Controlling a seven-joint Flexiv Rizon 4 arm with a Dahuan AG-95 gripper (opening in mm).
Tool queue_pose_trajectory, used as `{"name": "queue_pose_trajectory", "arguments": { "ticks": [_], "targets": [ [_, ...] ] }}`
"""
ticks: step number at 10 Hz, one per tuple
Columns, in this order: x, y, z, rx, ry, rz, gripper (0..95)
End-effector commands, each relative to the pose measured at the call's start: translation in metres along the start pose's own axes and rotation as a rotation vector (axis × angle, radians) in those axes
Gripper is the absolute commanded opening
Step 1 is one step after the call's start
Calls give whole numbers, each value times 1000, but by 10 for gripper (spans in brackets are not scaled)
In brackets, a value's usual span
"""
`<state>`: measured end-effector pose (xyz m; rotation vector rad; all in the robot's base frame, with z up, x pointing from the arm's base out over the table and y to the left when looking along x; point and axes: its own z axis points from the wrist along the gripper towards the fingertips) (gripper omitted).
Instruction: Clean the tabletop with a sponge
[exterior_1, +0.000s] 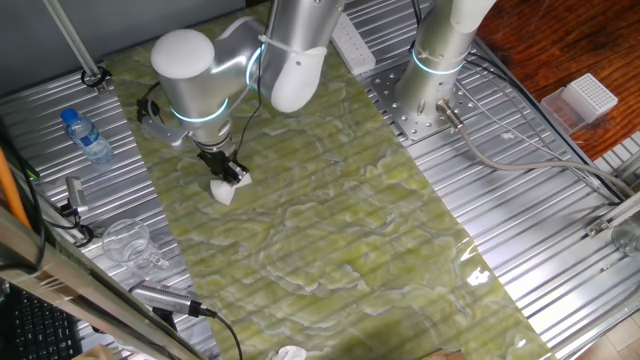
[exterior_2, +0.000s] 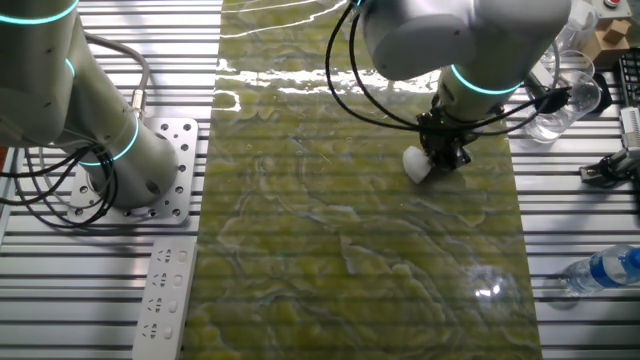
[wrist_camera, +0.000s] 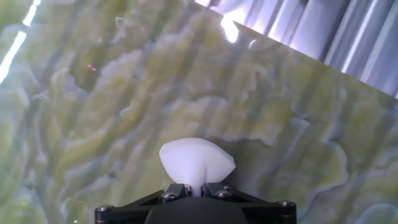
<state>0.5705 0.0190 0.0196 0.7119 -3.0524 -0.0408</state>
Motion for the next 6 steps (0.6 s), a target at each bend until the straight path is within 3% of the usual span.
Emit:
{"name": "queue_pose_trajectory", "arguments": {
  "ticks": [1, 6],
  "targets": [
    [-3, 6, 1, -4, 2, 0, 0],
    [-16, 38, 1, -18, 17, 44, 0]
  ]
}}
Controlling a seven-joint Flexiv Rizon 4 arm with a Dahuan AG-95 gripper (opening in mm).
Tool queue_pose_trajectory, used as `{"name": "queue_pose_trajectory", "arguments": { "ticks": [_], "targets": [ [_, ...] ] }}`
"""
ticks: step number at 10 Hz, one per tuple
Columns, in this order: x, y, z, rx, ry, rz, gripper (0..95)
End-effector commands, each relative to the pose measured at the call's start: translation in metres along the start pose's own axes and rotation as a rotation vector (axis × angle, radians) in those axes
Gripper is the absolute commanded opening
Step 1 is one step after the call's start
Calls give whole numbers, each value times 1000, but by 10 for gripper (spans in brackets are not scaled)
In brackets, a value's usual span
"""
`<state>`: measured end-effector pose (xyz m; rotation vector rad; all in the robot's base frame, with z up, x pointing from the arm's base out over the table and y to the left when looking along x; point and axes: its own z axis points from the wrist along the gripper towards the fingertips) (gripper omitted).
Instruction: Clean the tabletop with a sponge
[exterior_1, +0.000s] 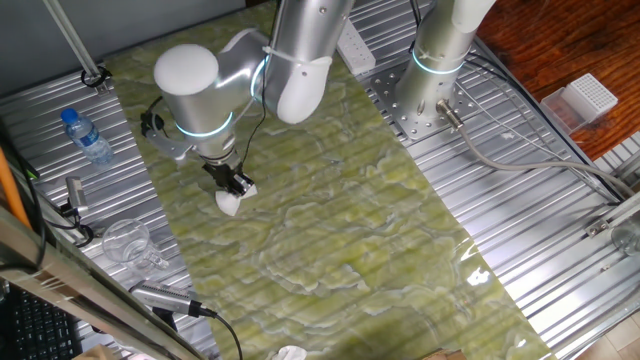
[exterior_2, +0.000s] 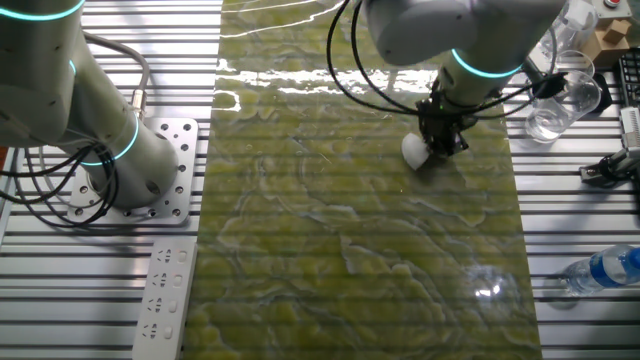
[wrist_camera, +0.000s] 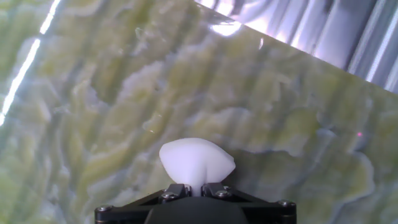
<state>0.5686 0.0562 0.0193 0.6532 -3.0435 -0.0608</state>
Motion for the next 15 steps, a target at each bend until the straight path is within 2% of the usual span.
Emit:
{"name": "queue_pose_trajectory", "arguments": {
  "ticks": [1, 4, 7, 9, 10, 13, 15],
  "targets": [
    [-1, 13, 0, -4, 3, 20, 0],
    [2, 35, 4, -32, -13, 49, 0],
    [1, 53, 3, -44, -1, 86, 0],
    [6, 60, 7, -40, -2, 113, 0],
    [12, 61, 8, -43, -1, 120, 0],
    [28, 62, 11, -62, 36, 131, 0],
    [48, 65, 15, -73, 33, 121, 0]
  ]
}}
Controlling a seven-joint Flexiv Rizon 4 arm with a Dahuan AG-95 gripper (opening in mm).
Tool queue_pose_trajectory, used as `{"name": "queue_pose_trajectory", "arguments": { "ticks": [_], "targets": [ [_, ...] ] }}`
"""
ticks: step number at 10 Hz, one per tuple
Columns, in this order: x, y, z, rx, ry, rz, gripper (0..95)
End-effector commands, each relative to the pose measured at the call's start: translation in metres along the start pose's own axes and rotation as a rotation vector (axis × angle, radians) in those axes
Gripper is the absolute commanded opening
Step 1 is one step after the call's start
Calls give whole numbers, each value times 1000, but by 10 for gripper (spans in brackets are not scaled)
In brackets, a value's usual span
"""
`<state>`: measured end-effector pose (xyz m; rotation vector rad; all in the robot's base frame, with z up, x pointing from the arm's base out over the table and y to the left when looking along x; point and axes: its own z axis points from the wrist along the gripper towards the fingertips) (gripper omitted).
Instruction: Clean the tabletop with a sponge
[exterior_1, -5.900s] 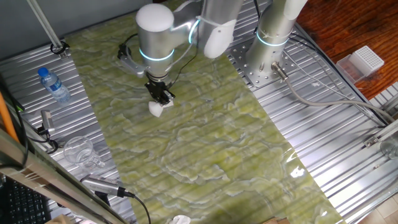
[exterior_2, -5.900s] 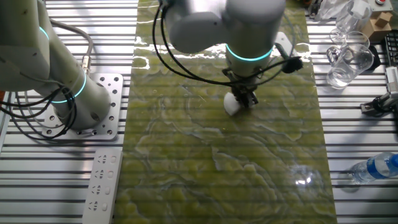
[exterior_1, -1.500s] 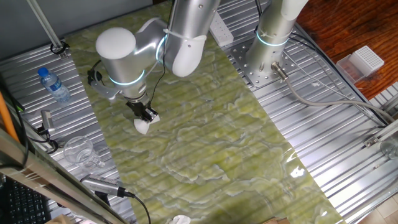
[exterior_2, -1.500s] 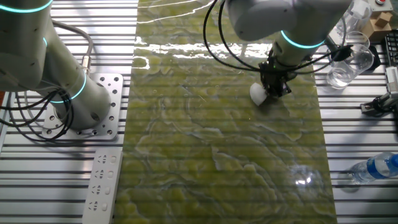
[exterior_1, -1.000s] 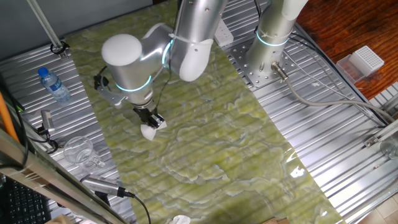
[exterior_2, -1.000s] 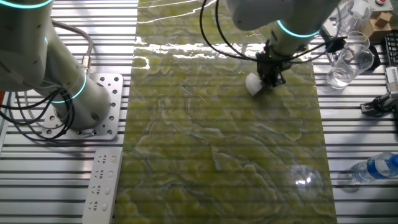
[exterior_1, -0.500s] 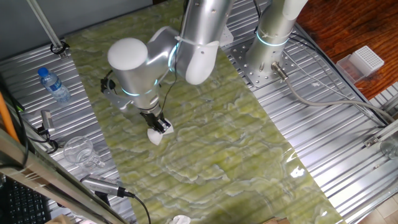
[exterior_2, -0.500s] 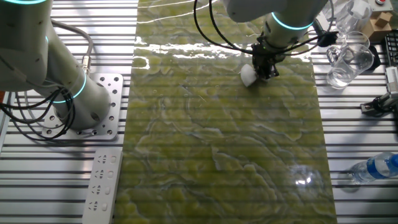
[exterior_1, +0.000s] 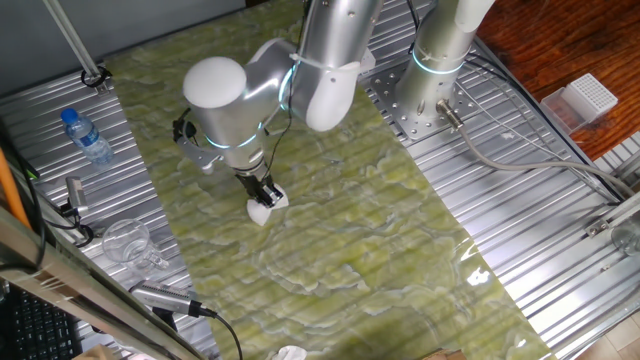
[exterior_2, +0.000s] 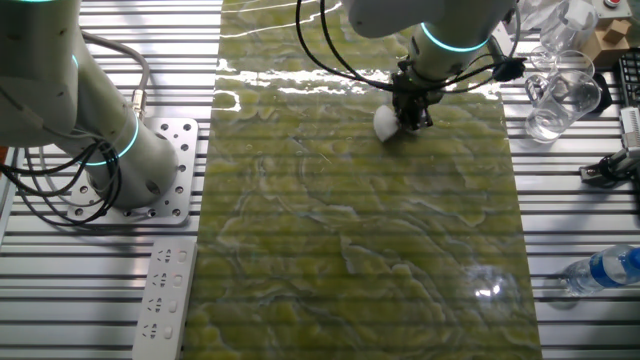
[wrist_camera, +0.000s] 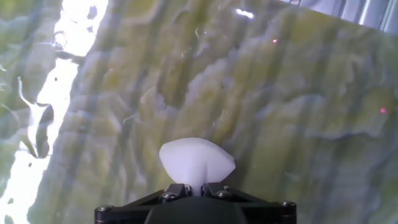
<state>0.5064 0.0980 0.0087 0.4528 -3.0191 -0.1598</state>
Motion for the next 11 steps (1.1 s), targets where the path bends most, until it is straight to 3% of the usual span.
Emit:
{"name": "queue_pose_trajectory", "arguments": {
  "ticks": [1, 2, 4, 8, 11],
  "targets": [
    [15, 1, 3, -3, -1, 9, 0],
    [18, 2, 1, -12, 0, 31, 0],
    [22, 5, -4, 1, 14, 47, 0],
    [47, 5, 7, 15, 16, 58, 0],
    [53, 5, 0, 14, 17, 92, 0]
  ]
}}
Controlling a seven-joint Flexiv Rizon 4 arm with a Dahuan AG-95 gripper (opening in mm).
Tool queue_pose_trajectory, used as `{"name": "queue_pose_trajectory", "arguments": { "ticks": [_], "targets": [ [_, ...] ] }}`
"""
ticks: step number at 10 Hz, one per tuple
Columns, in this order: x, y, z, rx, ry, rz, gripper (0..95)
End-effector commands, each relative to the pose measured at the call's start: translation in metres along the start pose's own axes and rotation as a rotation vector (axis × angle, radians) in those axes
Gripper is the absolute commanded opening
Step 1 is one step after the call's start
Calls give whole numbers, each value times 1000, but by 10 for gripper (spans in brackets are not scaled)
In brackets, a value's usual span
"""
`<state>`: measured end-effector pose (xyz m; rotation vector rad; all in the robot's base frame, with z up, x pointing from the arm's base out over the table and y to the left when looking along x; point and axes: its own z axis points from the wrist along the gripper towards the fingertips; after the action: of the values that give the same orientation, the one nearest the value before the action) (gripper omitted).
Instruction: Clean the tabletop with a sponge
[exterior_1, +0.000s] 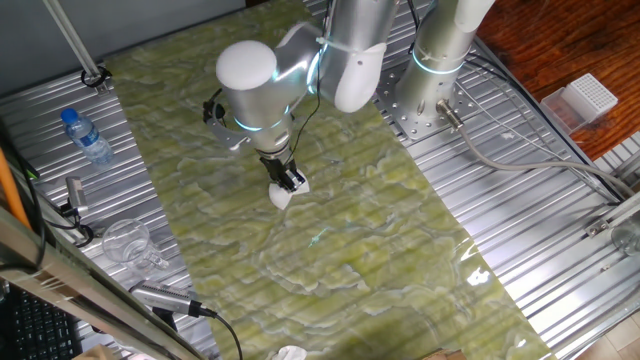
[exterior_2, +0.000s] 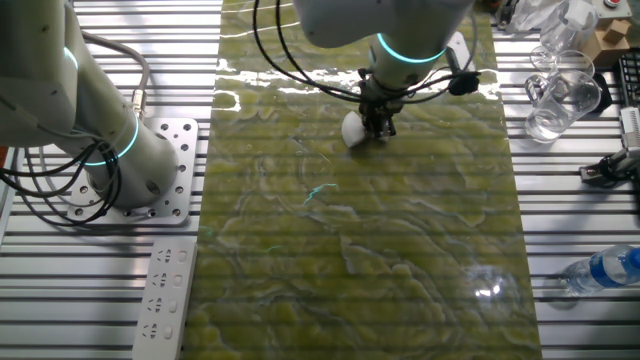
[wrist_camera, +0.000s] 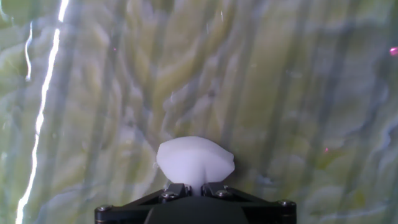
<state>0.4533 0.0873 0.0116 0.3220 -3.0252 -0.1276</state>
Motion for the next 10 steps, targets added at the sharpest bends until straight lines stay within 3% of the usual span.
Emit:
{"name": "queue_pose_trajectory", "arguments": {
  "ticks": [1, 3, 10],
  "targets": [
    [0, -1, -3, -1, 9, 14, 0],
    [0, -2, -4, -2, 11, 33, 0],
    [3, -11, -3, 13, -39, 13, 0]
  ]
}}
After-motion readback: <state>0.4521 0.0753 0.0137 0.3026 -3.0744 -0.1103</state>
